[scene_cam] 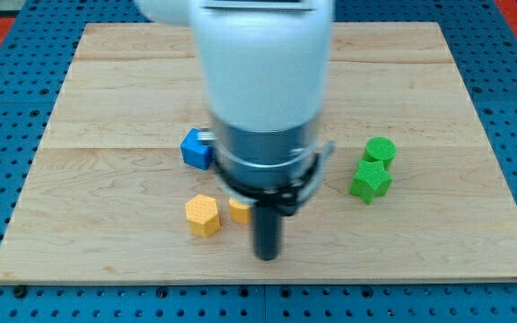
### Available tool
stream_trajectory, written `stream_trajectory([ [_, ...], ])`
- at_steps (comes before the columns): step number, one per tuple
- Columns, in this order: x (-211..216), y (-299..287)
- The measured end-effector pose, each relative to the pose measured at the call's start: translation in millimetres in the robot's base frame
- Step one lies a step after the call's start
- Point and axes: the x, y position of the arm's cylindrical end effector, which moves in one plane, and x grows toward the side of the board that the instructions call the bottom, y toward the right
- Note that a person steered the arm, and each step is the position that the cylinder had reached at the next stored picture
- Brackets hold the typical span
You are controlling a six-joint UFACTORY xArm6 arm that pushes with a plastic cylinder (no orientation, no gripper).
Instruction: Slightly move the green circle diagonally to the red circle
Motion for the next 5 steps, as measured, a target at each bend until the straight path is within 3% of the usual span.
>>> stream_trajectory([
  [2,-32,108],
  [3,-52,109],
  [4,-76,156],
  [5,-106,151],
])
